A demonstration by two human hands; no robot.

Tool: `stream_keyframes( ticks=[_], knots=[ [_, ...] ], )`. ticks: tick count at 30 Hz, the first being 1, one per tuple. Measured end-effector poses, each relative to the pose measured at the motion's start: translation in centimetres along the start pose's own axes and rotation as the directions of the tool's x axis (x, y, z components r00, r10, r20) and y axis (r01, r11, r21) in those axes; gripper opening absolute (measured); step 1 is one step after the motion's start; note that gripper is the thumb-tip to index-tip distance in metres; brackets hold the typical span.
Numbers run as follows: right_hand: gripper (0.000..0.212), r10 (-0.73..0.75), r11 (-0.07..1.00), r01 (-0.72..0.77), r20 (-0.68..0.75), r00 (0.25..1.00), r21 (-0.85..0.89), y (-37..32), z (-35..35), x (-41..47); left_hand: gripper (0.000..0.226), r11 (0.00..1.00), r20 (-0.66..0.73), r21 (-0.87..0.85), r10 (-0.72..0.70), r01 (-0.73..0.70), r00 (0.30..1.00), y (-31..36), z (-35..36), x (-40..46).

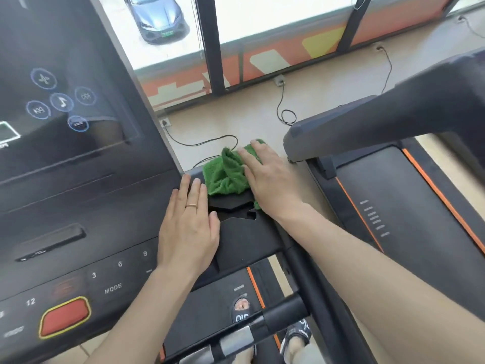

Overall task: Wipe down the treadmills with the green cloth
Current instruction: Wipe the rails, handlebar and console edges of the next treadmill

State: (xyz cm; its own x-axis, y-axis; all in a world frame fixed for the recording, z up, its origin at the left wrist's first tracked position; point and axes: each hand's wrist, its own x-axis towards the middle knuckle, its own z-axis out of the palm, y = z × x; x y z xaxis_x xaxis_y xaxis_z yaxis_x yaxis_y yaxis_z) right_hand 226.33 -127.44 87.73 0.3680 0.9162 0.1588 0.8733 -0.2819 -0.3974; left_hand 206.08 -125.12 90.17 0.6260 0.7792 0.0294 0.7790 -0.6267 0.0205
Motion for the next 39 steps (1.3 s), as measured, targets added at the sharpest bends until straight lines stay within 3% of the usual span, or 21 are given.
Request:
stream_keyframes(
  ticks=[4, 7, 10, 15, 17, 21, 28, 32, 33, 34, 37, 39],
  knots=[
    [0.050, 0.206, 0.962, -0.205, 0.015, 0.978, 0.182, 0.9, -3.0, -11.6, 0.061, 1.000, 0.010, -0.006, 0.024, -0.023, 1.000, -0.2, 0.2, -0.1],
    [0.051, 0.238, 0.963, -0.241, 0.040, 0.970, 0.120, 0.2, -4.6, -18.2, 0.061, 1.000, 0.010, -0.026, 0.013, -0.012, 1.000, 0.1, 0.4, 0.0],
    [0.050, 0.238, 0.961, -0.239, 0.024, 0.971, 0.140, 0.7, -4.3, -15.5, 0.061, 0.999, 0.016, -0.037, 0.010, -0.009, 1.000, 0.3, 0.4, 0.1],
    [0.043, 0.358, 0.895, -0.344, 0.002, 0.934, 0.284, 1.1, -1.9, -5.1, 0.060, 1.000, 0.018, -0.015, 0.026, -0.026, 0.999, 0.1, 0.3, 0.1],
    [0.045, 0.307, 0.930, -0.295, -0.024, 0.951, 0.219, 0.4, -2.1, -8.0, 0.060, 0.999, 0.027, -0.020, 0.037, -0.037, 0.999, -0.1, 0.2, 0.0],
    [0.045, 0.107, 0.985, -0.112, -0.045, 0.993, -0.134, -1.2, -2.1, -17.7, 0.060, 0.998, 0.019, -0.045, 0.048, -0.048, 0.999, -0.4, 0.0, 0.0],
    [0.046, 0.065, 0.998, -0.066, -0.072, 0.995, -0.007, -10.0, 2.5, -16.9, 0.056, 0.986, 0.074, -0.163, 0.051, -0.038, 0.996, -1.2, -1.1, 0.1],
    [0.042, -0.271, 0.945, 0.268, 0.006, 0.962, -0.188, -4.9, 0.9, -17.4, 0.056, 0.985, 0.090, -0.167, 0.046, -0.030, 0.995, -1.2, -1.4, 0.1],
    [0.042, -0.297, 0.931, 0.290, 0.001, 0.955, -0.220, -3.8, 0.8, -16.4, 0.056, 0.986, 0.097, -0.164, 0.048, -0.031, 0.994, -1.1, -1.4, 0.1],
    [0.041, -0.261, 0.944, 0.248, -0.033, 0.965, -0.216, -3.5, 0.8, -15.0, 0.056, 0.986, 0.106, -0.165, 0.047, -0.029, 0.993, -1.1, -1.5, 0.1],
    [0.039, 0.078, 0.991, -0.097, -0.182, 0.980, -0.096, -6.3, 1.8, -11.8, 0.056, 0.986, 0.115, -0.163, 0.046, -0.027, 0.992, -1.2, -1.4, 0.2],
    [0.038, 0.161, 0.982, -0.177, -0.207, 0.965, -0.062, -8.6, 2.6, -12.9, 0.057, 0.987, 0.110, -0.160, 0.052, -0.034, 0.993, -1.2, -1.3, 0.2]
  ],
)
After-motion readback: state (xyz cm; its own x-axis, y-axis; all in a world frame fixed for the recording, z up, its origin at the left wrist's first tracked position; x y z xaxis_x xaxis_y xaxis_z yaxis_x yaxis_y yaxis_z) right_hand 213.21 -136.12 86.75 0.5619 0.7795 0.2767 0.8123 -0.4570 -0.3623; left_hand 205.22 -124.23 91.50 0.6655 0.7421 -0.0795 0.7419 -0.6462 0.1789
